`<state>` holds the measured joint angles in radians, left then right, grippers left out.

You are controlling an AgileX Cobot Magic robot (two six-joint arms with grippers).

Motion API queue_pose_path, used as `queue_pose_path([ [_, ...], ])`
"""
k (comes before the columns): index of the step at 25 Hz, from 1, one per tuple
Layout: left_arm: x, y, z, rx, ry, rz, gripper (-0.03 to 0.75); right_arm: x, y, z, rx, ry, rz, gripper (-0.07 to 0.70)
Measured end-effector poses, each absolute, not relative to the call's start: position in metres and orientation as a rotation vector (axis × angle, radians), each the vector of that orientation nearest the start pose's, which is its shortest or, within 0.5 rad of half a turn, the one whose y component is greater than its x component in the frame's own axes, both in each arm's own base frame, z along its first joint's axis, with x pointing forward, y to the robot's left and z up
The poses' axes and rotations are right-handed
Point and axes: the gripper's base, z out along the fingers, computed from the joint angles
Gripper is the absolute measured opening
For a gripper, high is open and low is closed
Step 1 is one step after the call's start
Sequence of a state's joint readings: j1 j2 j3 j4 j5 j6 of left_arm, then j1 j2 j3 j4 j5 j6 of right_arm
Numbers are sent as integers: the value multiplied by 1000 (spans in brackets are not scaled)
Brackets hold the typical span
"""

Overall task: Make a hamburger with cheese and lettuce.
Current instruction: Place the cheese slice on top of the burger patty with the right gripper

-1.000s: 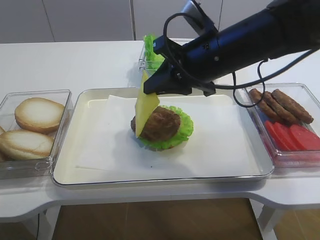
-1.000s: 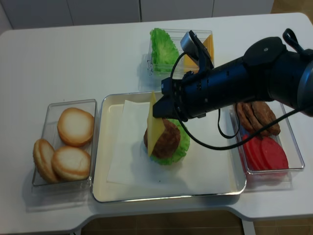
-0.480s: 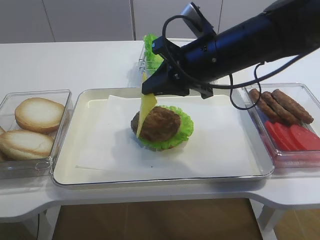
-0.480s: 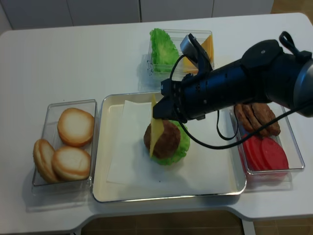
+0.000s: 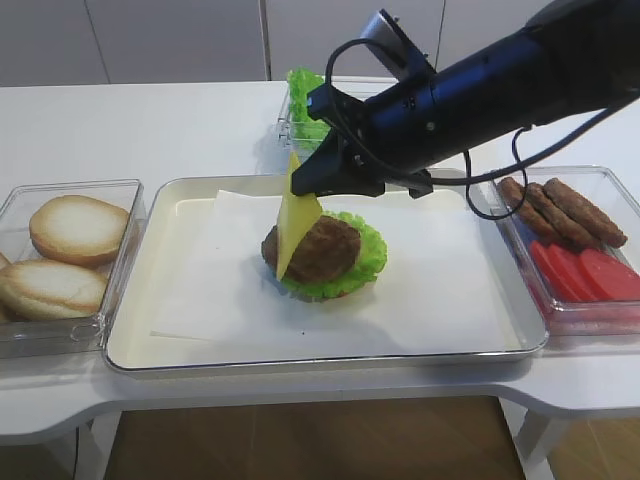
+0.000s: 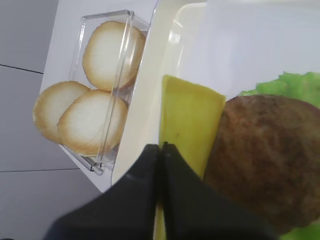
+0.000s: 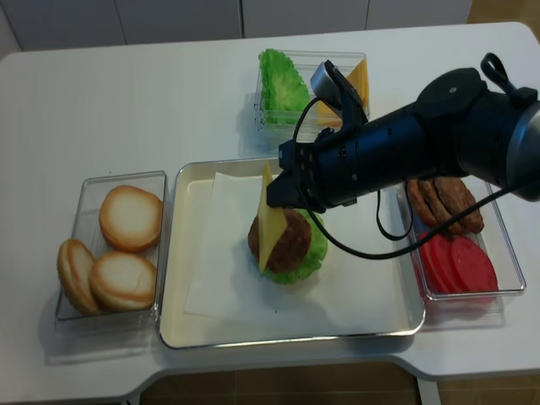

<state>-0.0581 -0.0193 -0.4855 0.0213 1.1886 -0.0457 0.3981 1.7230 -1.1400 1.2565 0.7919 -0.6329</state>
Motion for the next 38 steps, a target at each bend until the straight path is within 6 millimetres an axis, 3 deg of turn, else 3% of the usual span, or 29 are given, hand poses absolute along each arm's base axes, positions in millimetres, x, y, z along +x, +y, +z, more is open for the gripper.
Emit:
queue_pose_path([
  [13, -12, 2, 263, 11, 2167, -34, 459, 311, 197, 233, -249, 2523, 1262, 1],
  [38, -12, 2, 263, 11, 2167, -34, 459, 308, 200, 248, -163, 2464, 1411, 1],
])
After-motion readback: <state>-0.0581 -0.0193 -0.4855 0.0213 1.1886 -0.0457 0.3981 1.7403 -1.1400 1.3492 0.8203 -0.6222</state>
